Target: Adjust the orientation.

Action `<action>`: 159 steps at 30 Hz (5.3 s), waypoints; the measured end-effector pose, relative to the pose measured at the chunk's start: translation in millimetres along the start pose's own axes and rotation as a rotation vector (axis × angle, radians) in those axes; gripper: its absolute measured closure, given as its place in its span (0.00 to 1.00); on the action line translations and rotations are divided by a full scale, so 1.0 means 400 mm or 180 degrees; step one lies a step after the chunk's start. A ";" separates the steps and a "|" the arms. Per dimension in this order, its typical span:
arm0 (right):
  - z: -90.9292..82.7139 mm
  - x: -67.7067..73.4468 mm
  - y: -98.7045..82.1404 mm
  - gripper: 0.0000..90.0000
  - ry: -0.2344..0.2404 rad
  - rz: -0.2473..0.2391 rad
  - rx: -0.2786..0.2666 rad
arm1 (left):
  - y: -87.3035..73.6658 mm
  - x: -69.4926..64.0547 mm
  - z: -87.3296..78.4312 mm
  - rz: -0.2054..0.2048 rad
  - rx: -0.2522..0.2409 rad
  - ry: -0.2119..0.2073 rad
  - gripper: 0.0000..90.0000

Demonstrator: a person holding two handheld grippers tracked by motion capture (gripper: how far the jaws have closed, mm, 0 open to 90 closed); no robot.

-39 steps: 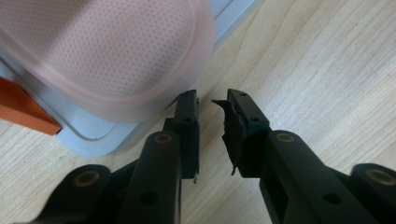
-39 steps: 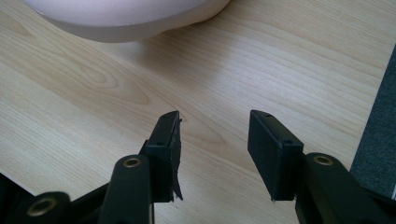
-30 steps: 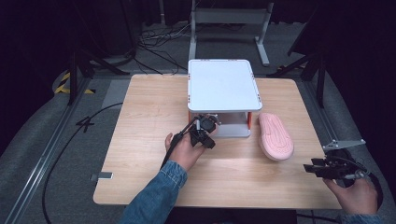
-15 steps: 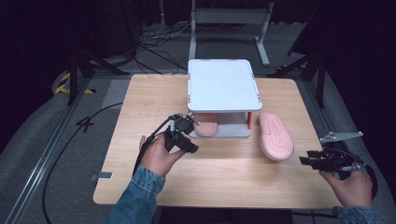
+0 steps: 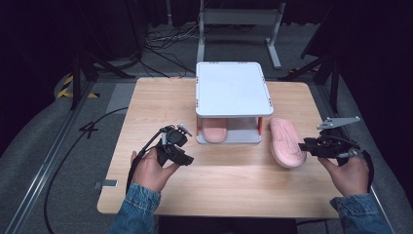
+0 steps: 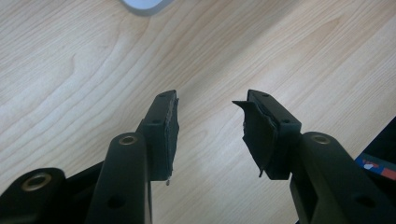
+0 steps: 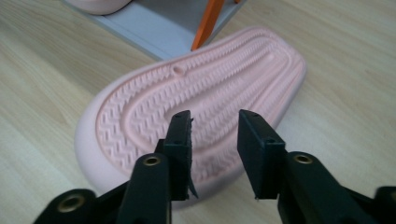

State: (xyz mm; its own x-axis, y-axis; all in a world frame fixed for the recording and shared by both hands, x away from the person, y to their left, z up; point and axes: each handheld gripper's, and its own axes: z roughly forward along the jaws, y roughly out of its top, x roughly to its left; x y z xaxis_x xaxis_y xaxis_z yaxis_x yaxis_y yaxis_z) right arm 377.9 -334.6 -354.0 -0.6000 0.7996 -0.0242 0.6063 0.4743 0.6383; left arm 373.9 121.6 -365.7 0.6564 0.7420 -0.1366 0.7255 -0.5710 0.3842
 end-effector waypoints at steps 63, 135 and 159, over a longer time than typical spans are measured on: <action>-0.005 -0.145 -0.065 0.90 -0.0552 0.0696 -0.0064 | 0.008 0.040 0.021 -0.0089 0.0065 0.0004 0.59; 0.060 -0.144 -0.209 1.00 -0.0539 0.0892 0.1051 | 0.036 0.027 0.039 0.0014 0.0101 -0.0078 0.59; 0.187 -0.001 -0.067 0.97 -0.0087 0.0186 0.0843 | 0.008 0.038 0.034 -0.0062 0.0100 -0.0019 0.59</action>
State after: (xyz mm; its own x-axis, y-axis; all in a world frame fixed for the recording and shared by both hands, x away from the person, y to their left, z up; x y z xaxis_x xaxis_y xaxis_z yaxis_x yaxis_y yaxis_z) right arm 401.0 -319.9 -428.7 -0.5478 0.8364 -0.0161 0.7571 0.5039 0.4159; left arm 388.9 126.4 -378.9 0.6433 0.7509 -0.1494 0.7442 -0.5675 0.3524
